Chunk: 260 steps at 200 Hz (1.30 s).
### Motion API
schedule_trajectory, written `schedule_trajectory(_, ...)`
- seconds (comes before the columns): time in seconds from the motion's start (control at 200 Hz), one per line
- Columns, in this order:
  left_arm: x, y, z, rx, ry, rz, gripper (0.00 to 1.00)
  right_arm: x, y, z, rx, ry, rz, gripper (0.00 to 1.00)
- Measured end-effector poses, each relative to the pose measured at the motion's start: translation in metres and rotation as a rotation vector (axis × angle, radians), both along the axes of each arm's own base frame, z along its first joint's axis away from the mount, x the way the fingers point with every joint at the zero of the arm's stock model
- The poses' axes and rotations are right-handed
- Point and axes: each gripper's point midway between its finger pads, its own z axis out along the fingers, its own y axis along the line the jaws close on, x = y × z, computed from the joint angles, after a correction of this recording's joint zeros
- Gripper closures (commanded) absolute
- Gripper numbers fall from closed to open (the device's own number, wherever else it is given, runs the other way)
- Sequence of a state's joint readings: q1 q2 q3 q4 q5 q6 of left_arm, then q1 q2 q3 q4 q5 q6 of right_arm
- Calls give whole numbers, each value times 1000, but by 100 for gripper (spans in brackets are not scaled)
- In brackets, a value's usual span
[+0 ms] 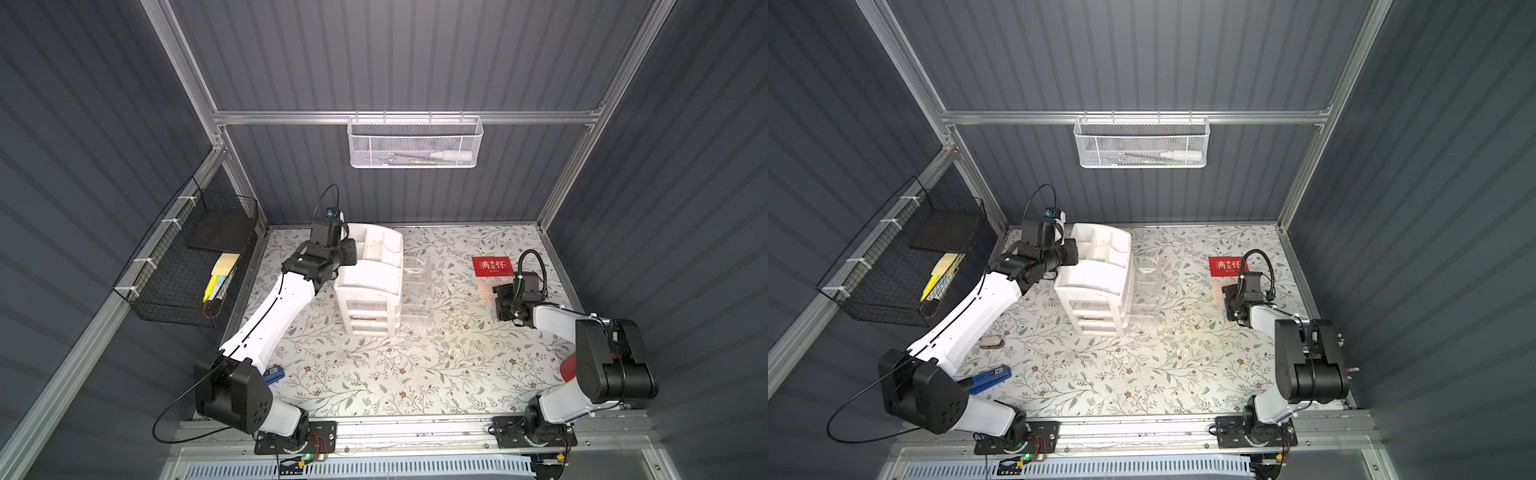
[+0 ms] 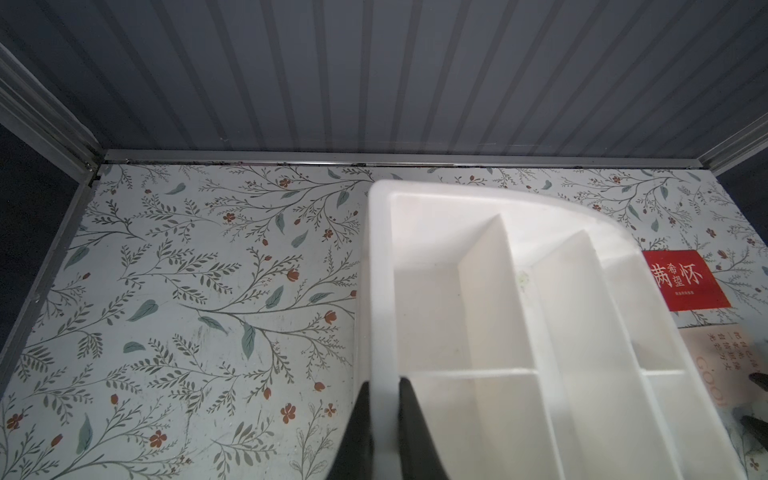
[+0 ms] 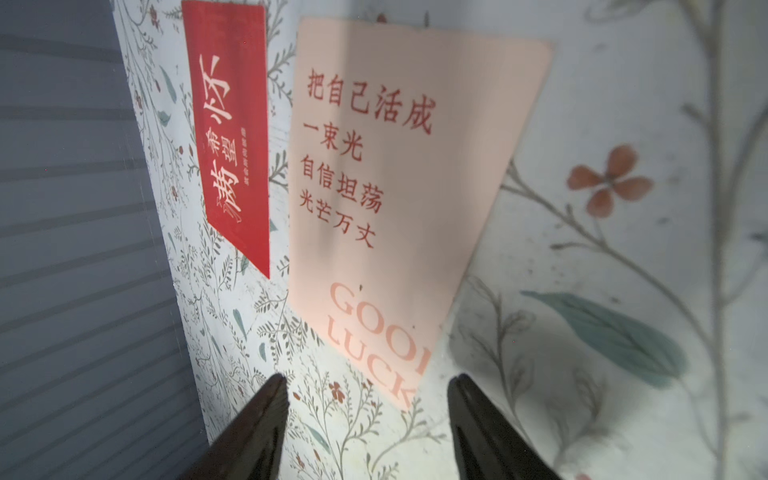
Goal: Take the postcards out of the drawer
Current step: Place the postcard at the center of the board, then close the drawer in the storage box.
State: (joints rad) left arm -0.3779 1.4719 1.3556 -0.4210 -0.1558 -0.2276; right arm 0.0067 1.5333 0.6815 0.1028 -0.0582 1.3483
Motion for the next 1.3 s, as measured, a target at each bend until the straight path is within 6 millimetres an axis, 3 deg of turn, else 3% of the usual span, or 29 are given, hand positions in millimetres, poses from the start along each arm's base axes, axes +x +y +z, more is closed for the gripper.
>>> schedule_trajectory(0.155,0,-2,0,-1,-1,-13,100,8,0,39,-71,-69,77,36)
schedule_trajectory(0.335,0,-2,0,-2,-1,-14,100,33,8,111,-143,-209,192,37)
schedule_trajectory(0.455,0,-2,0,-2,-1,-14,100,34,13,131,-178,-253,261,38)
schedule_trajectory(0.815,0,-2,0,-2,-1,-14,100,27,41,129,-154,-247,474,48)
schedule_trajectory(1.035,0,-2,0,-2,-1,-14,100,26,60,117,-110,-237,565,62)
schedule_trajectory(1.301,0,-2,0,-1,0,-14,100,17,102,97,-76,-215,688,68)
